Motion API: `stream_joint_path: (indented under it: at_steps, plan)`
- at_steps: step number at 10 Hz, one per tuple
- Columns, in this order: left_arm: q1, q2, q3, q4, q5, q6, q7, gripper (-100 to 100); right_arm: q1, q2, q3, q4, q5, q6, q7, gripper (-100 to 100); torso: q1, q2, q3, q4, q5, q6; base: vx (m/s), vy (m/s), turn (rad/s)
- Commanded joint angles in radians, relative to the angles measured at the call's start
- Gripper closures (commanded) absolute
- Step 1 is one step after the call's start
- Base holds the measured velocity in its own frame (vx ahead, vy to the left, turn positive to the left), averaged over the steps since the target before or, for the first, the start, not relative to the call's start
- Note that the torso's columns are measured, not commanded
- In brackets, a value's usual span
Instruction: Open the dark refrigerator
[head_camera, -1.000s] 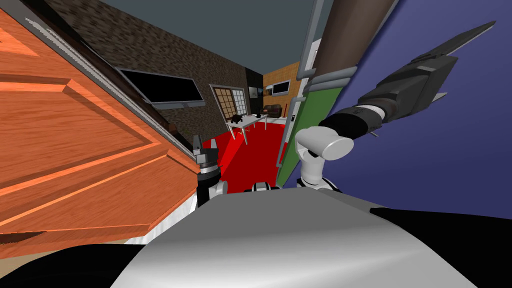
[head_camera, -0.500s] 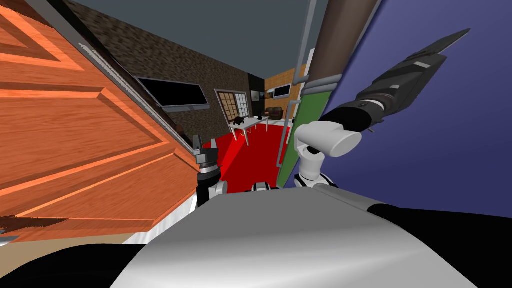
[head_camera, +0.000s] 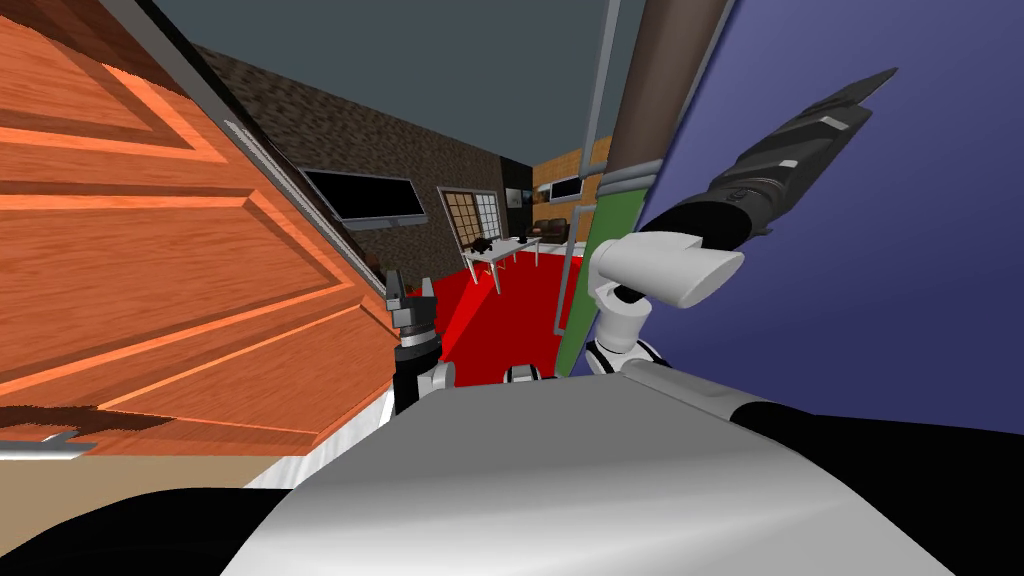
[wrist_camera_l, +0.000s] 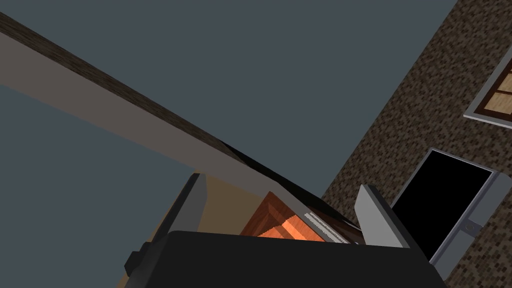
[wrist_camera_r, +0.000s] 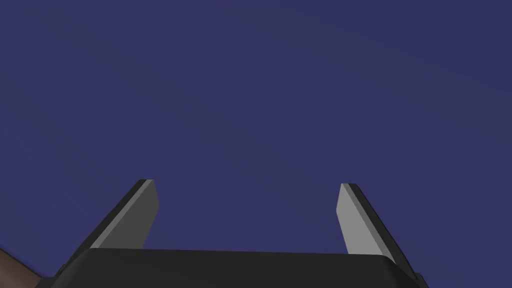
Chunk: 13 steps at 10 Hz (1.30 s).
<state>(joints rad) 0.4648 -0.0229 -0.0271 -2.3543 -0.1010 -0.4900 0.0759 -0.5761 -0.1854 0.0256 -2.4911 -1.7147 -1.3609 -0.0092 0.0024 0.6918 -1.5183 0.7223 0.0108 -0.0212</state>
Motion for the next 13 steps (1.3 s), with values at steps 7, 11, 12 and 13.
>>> stream_joint_path:
  at_steps: [7, 11, 12, 13]
  plan:
    - [0.0, 0.0, 0.0, 0.0, 0.0, 0.0, 0.0, 0, -0.119, 0.013, 0.009, 0.008, -0.176, -0.05, 0.026, -100, -0.001, -0.012, -0.01, -0.005, -0.001, -0.005, -0.006, -0.01, 0.058]
    - [0.0, 0.0, 0.0, 0.0, 0.0, 0.0, 0.0, 0, -0.176, 0.031, 0.003, 0.007, -0.249, -0.1, 0.041, -100, 0.002, -0.018, -0.012, -0.01, -0.003, -0.006, -0.006, -0.016, 0.045]
    - [0.0, 0.0, 0.0, 0.0, 0.0, 0.0, 0.0, 0, -0.176, 0.031, 0.003, 0.007, -0.256, -0.1, 0.041, -100, 0.002, -0.019, -0.012, -0.011, -0.004, -0.008, -0.009, -0.023, 0.033]
    - [0.0, 0.0, 0.0, 0.0, 0.0, 0.0, 0.0, 0, -0.176, 0.031, 0.003, 0.007, -0.256, -0.1, 0.041, -100, 0.002, -0.019, -0.012, -0.012, -0.005, -0.007, -0.001, -0.014, 0.023]
